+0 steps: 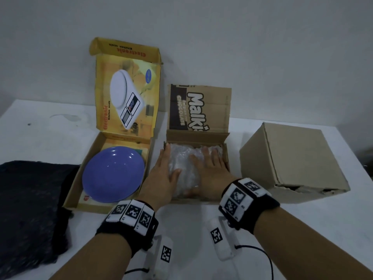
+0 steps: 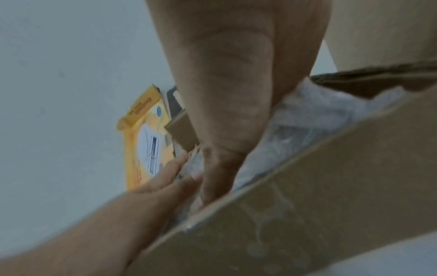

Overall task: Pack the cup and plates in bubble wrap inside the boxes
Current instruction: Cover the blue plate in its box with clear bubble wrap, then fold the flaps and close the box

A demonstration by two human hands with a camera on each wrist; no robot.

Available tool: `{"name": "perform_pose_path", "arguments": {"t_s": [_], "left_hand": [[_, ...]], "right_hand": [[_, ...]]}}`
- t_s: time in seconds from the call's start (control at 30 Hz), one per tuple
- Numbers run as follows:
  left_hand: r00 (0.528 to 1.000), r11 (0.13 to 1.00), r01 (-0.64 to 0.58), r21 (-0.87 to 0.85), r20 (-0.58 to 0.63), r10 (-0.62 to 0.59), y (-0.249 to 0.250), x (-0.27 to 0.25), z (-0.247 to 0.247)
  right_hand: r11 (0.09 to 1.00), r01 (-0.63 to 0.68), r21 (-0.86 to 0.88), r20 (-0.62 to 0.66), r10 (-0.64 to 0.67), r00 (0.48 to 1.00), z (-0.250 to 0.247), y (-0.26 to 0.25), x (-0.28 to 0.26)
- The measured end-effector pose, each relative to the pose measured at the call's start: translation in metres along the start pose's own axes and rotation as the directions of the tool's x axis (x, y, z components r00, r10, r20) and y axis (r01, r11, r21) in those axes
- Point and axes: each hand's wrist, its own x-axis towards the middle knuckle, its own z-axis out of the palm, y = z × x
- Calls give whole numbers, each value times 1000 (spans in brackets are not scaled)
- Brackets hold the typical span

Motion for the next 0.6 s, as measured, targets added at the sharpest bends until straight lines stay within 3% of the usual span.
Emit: {"name": "perform_pose_path", "arguments": {"t_s": [0.07,0.1,0.13,0.17,0.2,0.23,0.27,0.3,0.37,0.4,0.43,0.53,0.6], "left_hand": [[1000,1000,10,2,5,-10,-1,1,0],[1000,1000,17,1,13,-17,-1,1,0],[1000,1000,17,-3,20,-17,-2,1,0],[1000,1000,15,-9,25,-14,-2,2,-1],[999,1000,12,-15,30,-11,-2,2,-1],[999,1000,11,-18,36,-10,-2,1,-1],[999,1000,11,-20,40,-10,-2,1,-2],[999,1000,20,-21,49,-19,-2,0,-3],[997,999,47,-21,59,-45,3,-1,-5],[996,998,59,-27,64,-57,7,-2,-6],[995,996,72,-51,70,-69,11,-3,-8],[989,959,141,-245,84,-124,23,-11,-15],[979,897,202,-394,75,-187,34,-16,-20]], "right_hand": [[998,23,60,-24,-21,999,-7,5,-3],[994,34,102,-90,-25,996,-10,7,-5],[985,52,166,-246,-10,969,-13,9,-8],[969,83,233,-472,38,881,-17,11,-10],[950,108,291,-671,122,732,-21,13,-12],[930,120,349,-783,218,583,-26,14,-13],[893,139,428,-815,315,487,-31,17,-12],[821,169,545,-772,412,484,-35,21,-10],[550,195,812,-516,523,678,-43,27,-4],[432,182,883,-408,519,751,-45,30,-2],[359,177,917,-351,512,784,-46,32,1],[193,234,953,-303,537,787,-43,34,-6],[194,225,955,-296,546,784,-36,33,-18]]}}
